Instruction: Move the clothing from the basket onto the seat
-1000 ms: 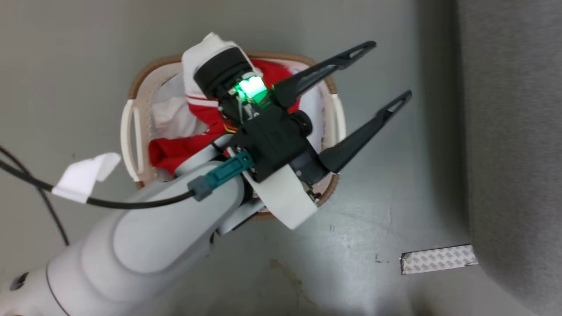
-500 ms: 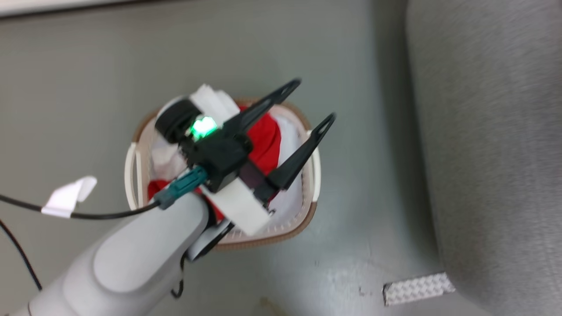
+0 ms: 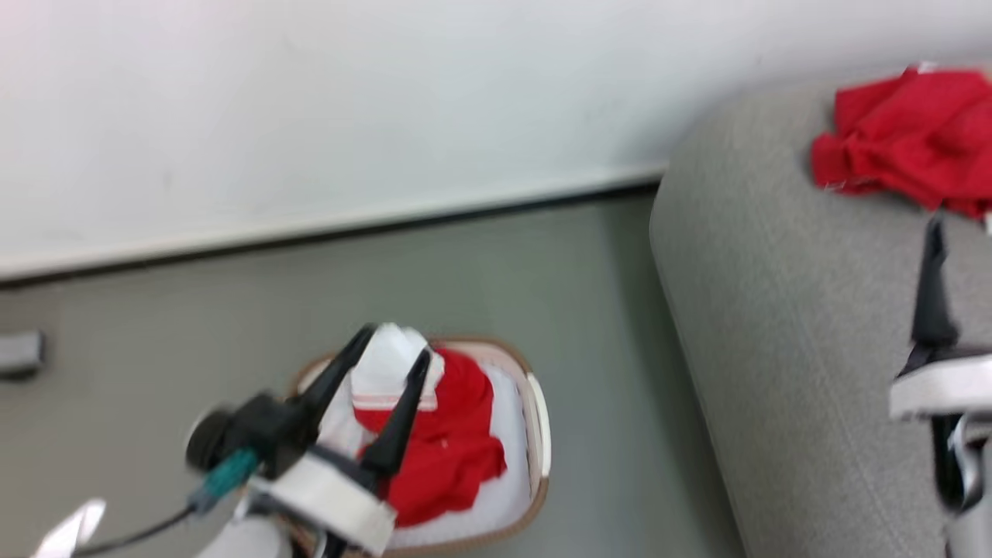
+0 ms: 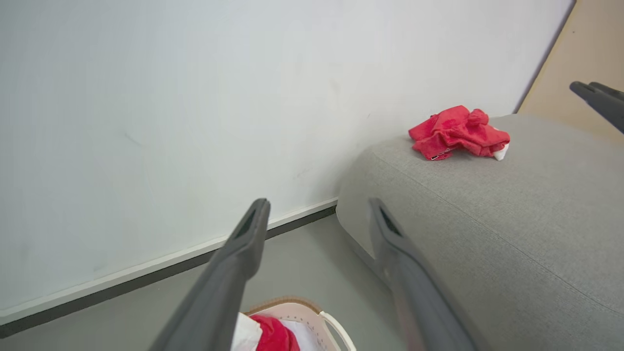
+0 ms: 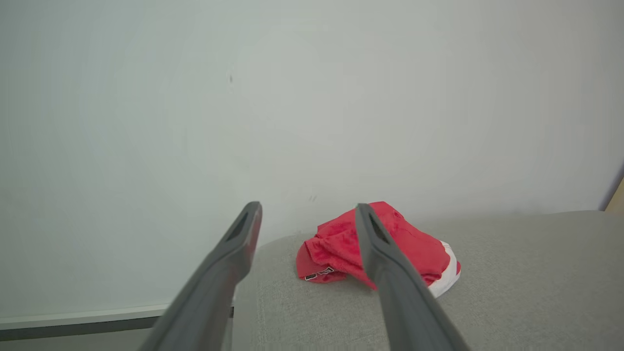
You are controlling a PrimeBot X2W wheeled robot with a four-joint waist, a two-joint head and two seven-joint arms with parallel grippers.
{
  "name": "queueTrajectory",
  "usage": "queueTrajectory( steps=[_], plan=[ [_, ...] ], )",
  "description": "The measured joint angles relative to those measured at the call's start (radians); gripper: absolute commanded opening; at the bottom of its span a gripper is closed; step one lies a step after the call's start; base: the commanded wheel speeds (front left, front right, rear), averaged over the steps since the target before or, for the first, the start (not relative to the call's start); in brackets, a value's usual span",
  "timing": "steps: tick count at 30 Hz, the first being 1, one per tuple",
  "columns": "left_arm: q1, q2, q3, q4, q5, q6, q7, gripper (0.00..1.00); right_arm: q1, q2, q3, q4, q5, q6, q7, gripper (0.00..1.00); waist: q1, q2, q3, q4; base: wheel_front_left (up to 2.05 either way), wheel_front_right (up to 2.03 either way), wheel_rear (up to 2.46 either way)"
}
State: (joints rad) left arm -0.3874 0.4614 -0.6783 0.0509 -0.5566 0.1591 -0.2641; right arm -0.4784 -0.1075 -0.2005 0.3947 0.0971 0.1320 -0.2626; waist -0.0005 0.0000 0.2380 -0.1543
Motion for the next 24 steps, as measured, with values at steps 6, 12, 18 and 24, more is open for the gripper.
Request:
queueTrajectory(
  steps=[6,12,18,24],
  plan=[
    [0.221,-0.043,0.155,-0.006,0.04,0.014,0.0,1.0,0.201,0.029,0.087,-0.066,0.036,0.0,0.0,1.0,-0.0001,0.0,-0.144,0.017,0.0,0.0,0.0],
    [0.352,-0.107,0.304,-0.02,0.109,-0.01,0.0,1.0,0.325,0.049,0.167,-0.108,0.018,0.0,0.0,1.0,-0.0001,0.0,-0.227,0.045,0.0,0.0,0.0],
    [0.443,-0.178,0.414,0.0,0.168,-0.057,0.0,1.0,0.397,0.057,0.249,-0.104,0.058,0.0,0.0,1.0,0.0001,0.0001,-0.259,0.064,0.0,0.0,0.0],
    [0.492,-0.234,0.496,0.025,0.227,-0.109,0.0,1.0,0.419,0.058,0.302,-0.094,0.113,0.0,0.0,1.0,0.0003,0.0001,-0.272,0.071,0.0,0.0,0.0]
  ],
)
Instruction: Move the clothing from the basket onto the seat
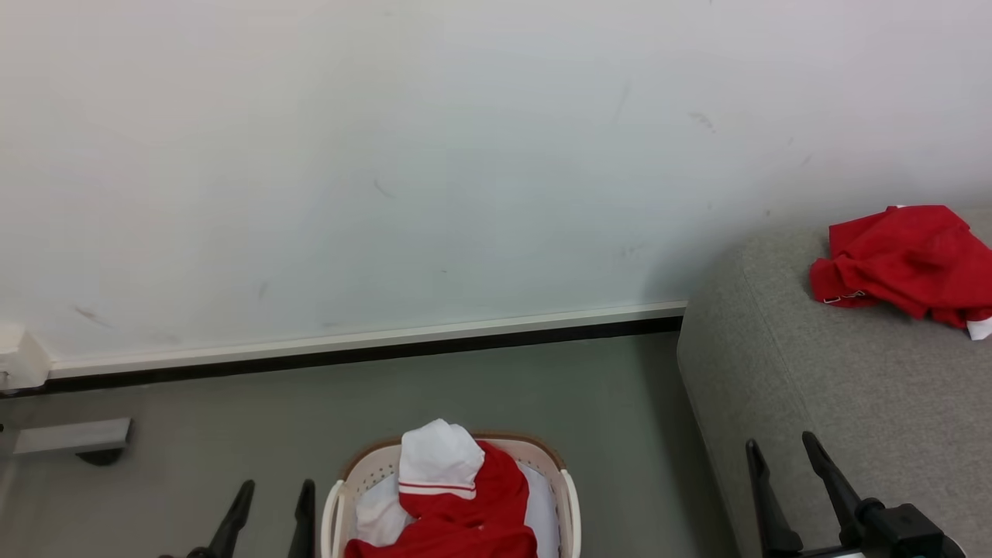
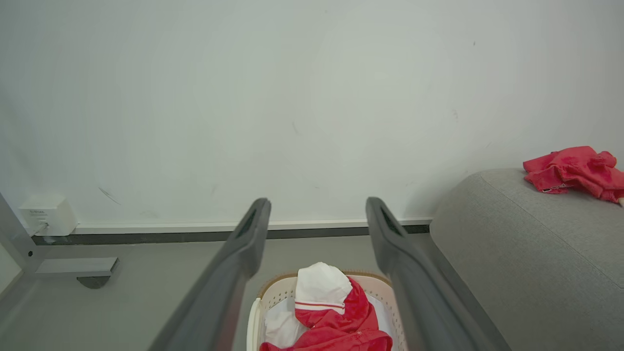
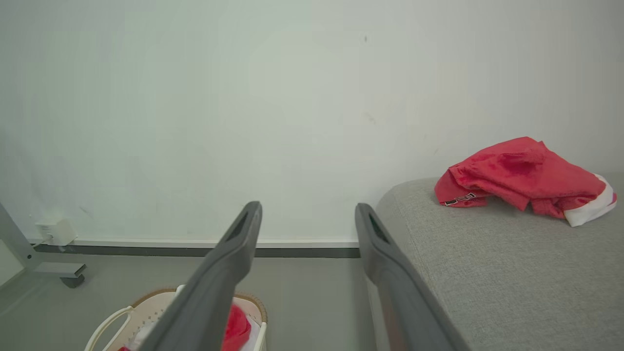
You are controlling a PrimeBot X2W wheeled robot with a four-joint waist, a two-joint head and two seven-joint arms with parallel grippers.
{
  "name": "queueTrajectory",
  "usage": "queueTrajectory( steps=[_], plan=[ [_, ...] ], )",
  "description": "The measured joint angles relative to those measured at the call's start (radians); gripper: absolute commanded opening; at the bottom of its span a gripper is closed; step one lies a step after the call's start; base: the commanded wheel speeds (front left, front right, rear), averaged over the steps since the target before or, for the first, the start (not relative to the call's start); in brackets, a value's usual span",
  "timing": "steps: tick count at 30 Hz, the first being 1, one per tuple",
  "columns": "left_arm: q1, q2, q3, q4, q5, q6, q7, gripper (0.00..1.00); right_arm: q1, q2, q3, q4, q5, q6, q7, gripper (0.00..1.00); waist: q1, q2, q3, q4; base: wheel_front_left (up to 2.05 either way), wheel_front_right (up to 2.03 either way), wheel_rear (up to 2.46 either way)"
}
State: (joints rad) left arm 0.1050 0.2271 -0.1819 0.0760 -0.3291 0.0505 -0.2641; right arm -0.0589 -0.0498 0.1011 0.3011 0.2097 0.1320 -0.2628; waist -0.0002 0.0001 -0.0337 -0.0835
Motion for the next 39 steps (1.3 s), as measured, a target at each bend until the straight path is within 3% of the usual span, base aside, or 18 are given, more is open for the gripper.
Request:
queueTrajectory(
  steps=[14,23,31,39],
  plan=[
    [0.0,-0.08,0.086,0.032,0.086,-0.105,0.0,1.0,-0.01,0.0,-0.002,-0.001,0.005,0.0,0.0,1.0,0.0002,0.0,0.03,0.007,0.0,0.0,0.0],
    [-0.123,-0.088,0.062,0.045,0.128,-0.157,0.0,1.0,-0.083,0.0,-0.035,-0.049,-0.017,0.0,0.0,1.0,0.0002,0.0,0.157,-0.002,0.0,0.0,0.0],
    [-0.345,-0.041,-0.032,0.102,0.146,-0.175,0.0,1.0,-0.191,0.0,-0.063,-0.12,-0.033,0.0,0.0,1.0,0.0005,0.0,0.375,-0.005,0.0,0.0,0.0],
    [-0.576,0.048,-0.265,0.256,0.156,-0.182,0.03,1.0,-0.273,-0.001,-0.069,-0.152,-0.043,0.0,-0.002,1.0,0.0007,0.0,0.588,-0.004,0.0,0.0,0.0]
  ],
)
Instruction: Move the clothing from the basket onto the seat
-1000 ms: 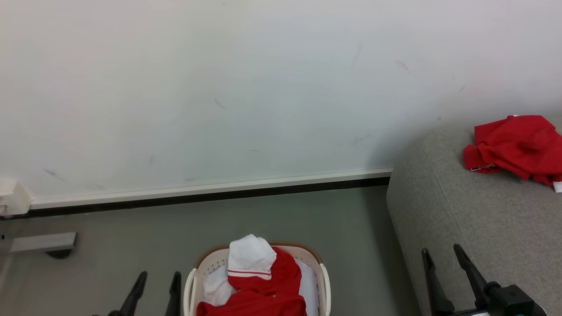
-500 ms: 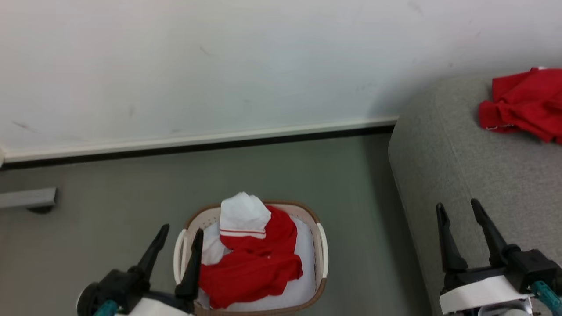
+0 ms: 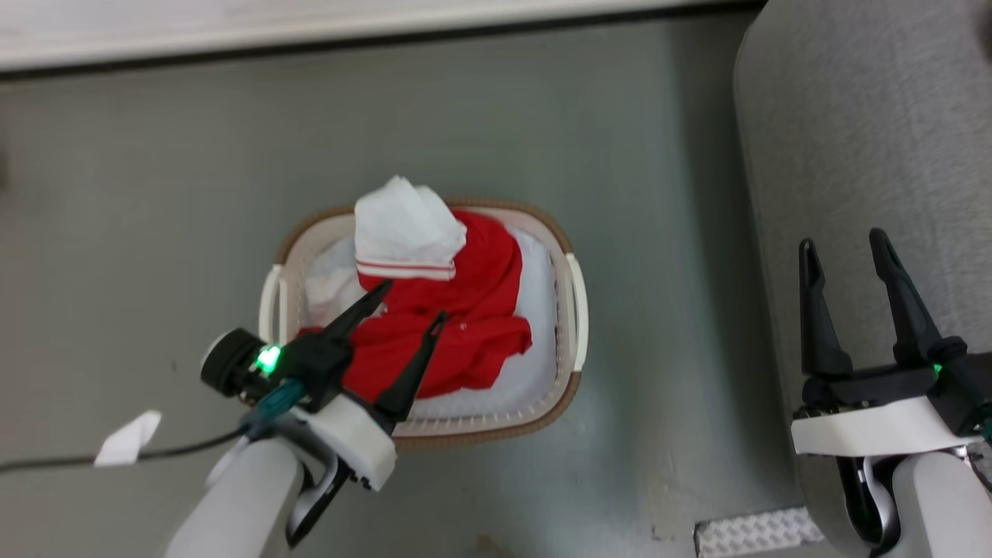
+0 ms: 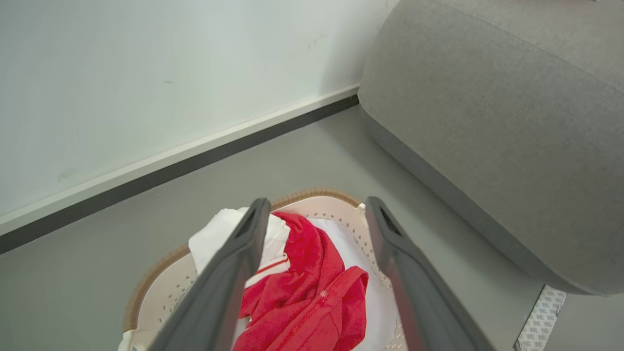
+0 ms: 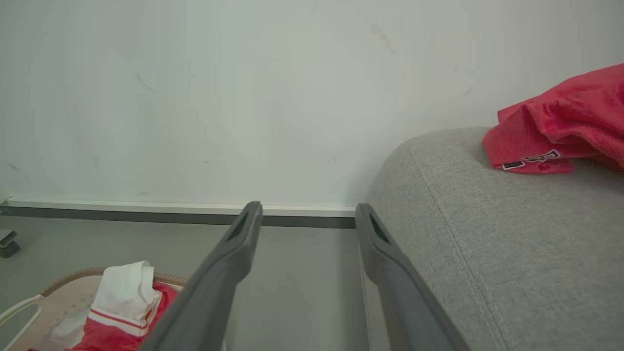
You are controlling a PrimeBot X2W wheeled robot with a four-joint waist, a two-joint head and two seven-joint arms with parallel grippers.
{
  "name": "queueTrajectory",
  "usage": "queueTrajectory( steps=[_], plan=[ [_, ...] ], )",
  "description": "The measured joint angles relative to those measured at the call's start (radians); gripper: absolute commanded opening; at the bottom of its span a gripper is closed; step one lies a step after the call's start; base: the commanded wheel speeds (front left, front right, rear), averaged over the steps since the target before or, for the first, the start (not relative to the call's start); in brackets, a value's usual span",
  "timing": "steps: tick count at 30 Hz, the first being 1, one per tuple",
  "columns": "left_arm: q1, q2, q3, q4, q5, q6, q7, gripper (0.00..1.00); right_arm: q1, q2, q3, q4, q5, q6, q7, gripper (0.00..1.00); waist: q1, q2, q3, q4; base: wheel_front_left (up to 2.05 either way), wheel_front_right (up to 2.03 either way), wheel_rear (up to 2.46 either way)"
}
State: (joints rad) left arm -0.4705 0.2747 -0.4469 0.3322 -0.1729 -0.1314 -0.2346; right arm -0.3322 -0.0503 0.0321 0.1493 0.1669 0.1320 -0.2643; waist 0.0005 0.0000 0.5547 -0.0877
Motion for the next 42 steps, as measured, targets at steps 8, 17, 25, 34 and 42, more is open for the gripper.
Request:
queueTrajectory(
  steps=[8,17,25,34,42],
  plan=[
    [-0.222,0.085,-0.276,0.12,-0.064,0.0,0.083,1.0,-0.056,0.0,0.033,-0.025,0.006,0.0,0.0,1.0,-0.0001,0.0,0.152,-0.013,0.0,0.0,0.0],
    [-0.415,0.149,-0.504,0.22,-0.187,0.0,0.115,1.0,-0.078,0.0,0.052,-0.05,0.018,0.0,0.0,1.0,-0.0002,0.0,0.28,-0.036,0.0,0.0,0.0],
    [-0.537,0.179,-0.649,0.275,-0.311,0.0,0.114,1.0,-0.099,0.0,0.063,-0.059,0.017,0.0,0.0,1.0,-0.0003,-0.0001,0.349,-0.047,0.0,0.0,0.0],
    [-0.623,0.19,-0.774,0.335,-0.413,0.0,0.128,1.0,-0.107,0.0,0.067,-0.078,0.01,0.0,0.0,1.0,-0.0004,0.0,0.399,-0.067,0.0,0.0,0.0],
    [-0.648,0.141,-0.823,0.399,-0.435,0.0,0.091,0.0,-0.105,0.002,0.061,-0.087,0.003,0.0,-0.001,1.0,-0.0004,-0.0001,0.418,-0.07,0.0,0.0,0.0]
  ],
)
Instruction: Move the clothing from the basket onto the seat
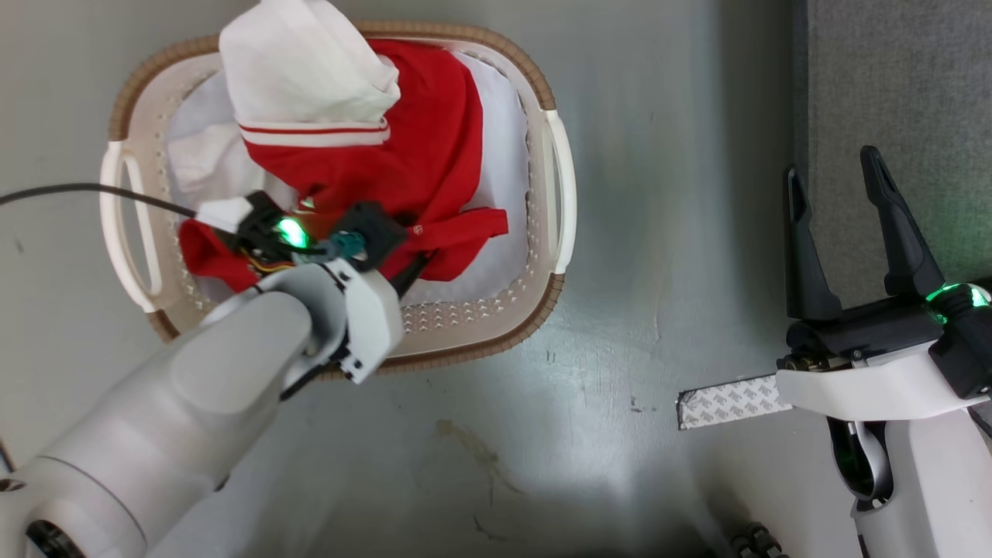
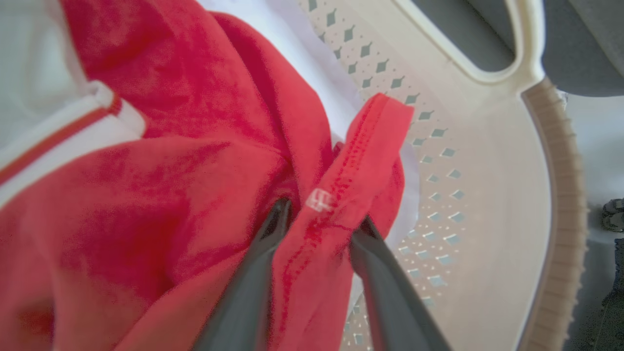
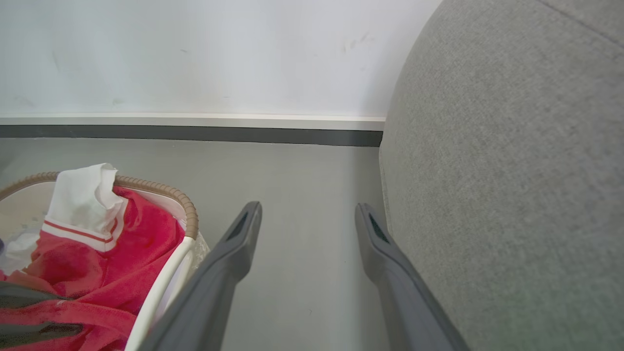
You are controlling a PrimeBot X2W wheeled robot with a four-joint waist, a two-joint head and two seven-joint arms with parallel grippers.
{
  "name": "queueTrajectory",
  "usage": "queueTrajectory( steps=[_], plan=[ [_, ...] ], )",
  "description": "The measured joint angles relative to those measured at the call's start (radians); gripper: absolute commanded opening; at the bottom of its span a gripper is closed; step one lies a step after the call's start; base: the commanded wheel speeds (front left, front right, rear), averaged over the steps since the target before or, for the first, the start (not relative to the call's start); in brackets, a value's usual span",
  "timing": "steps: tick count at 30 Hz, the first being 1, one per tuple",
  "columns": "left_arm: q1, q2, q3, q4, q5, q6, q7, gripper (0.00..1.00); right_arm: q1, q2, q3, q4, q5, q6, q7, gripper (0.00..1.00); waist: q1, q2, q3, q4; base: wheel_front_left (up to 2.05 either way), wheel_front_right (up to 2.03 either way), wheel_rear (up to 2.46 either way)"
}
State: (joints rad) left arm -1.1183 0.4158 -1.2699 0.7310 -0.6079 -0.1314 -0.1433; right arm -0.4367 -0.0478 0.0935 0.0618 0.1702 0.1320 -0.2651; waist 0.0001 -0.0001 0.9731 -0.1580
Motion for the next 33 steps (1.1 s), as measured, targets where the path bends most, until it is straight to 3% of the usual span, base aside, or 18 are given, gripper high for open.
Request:
queueTrajectory(
  steps=[7,11,20,33],
  plan=[
    [0.003,-0.014,-0.004,0.003,-0.05,0.0,-0.086,0.0,0.002,0.002,-0.03,0.005,-0.008,0.001,0.0,1.0,0.0,0.0,-0.05,0.016,0.0,0.0,0.0],
    [0.031,0.002,0.058,-0.025,-0.086,0.005,-0.115,0.0,0.004,-0.001,-0.041,0.019,-0.011,0.001,0.0,1.0,-0.0001,0.0,-0.113,0.029,0.0,0.0,0.0],
    [0.253,0.078,0.288,-0.298,-0.031,0.126,-0.121,0.0,0.065,-0.001,-0.048,0.081,-0.008,0.0,0.001,1.0,-0.0002,0.0001,-0.346,0.052,0.0,0.0,0.0],
    [0.559,0.135,0.423,-0.547,0.018,0.258,-0.121,0.0,0.204,-0.001,0.007,0.167,0.009,0.0,0.001,1.0,-0.0006,0.0001,-0.757,0.063,0.0,0.0,0.0]
  ],
)
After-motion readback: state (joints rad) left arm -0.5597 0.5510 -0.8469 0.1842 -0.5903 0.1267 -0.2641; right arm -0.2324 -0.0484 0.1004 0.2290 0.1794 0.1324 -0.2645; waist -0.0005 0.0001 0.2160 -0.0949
